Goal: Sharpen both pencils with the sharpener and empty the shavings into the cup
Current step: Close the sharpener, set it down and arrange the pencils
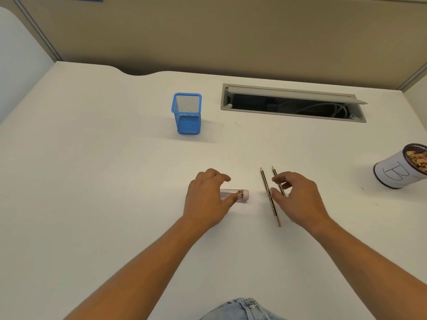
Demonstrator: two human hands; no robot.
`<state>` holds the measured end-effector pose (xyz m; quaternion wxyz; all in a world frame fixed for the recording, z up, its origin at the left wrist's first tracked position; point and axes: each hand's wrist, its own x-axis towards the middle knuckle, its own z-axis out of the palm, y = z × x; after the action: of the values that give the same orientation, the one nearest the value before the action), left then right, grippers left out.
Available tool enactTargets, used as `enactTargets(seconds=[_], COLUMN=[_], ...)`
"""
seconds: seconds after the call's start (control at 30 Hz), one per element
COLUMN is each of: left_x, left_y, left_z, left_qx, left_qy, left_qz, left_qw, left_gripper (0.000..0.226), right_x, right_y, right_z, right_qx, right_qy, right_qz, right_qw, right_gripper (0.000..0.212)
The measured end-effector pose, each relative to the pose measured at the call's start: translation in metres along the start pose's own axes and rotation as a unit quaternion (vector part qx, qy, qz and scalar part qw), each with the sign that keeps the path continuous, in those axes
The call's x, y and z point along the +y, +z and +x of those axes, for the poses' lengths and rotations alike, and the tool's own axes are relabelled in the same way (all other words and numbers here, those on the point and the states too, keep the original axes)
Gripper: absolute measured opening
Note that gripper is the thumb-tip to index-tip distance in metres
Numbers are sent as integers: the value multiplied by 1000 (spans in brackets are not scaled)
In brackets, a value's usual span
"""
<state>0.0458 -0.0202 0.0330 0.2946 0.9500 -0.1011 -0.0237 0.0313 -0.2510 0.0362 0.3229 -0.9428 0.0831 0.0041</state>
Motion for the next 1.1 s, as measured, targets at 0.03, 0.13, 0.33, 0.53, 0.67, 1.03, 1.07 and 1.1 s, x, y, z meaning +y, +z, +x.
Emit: enactTargets(seconds=[0.03, 0.13, 0.33, 0.53, 0.67, 1.03, 1.07, 1.1], left_x=[3, 9, 2, -2, -5, -9, -9, -9], left_y=[1, 10, 25, 30, 31, 34, 34, 34], left_z=[2, 7, 12, 12, 12, 13, 13, 13], left_qx=[-5, -39, -86, -91, -102, -98, -97, -97], left_qy=[3, 19, 10, 13, 10, -1, -1, -2], left_qz=[1, 36, 80, 62, 62, 38, 38, 39], left_qw=[1000, 998, 993, 994, 993, 995, 995, 995], left_gripper=[44, 46, 33, 35, 48, 36, 37, 40], right_x=[4, 15, 32, 35, 35, 36, 36, 37], right_y=[-1, -3, 2, 6, 6, 9, 9, 10], right_z=[1, 4, 4, 1, 2, 3, 3, 3], right_qx=[10, 19, 8, 12, 12, 11, 11, 11], right_qy=[15, 65, 110, 117, 121, 119, 118, 116], right_qz=[1, -9, -15, -1, 1, -2, -2, -3], right_qw=[1000, 998, 994, 993, 993, 993, 993, 993], right_gripper=[21, 24, 32, 31, 31, 32, 33, 33])
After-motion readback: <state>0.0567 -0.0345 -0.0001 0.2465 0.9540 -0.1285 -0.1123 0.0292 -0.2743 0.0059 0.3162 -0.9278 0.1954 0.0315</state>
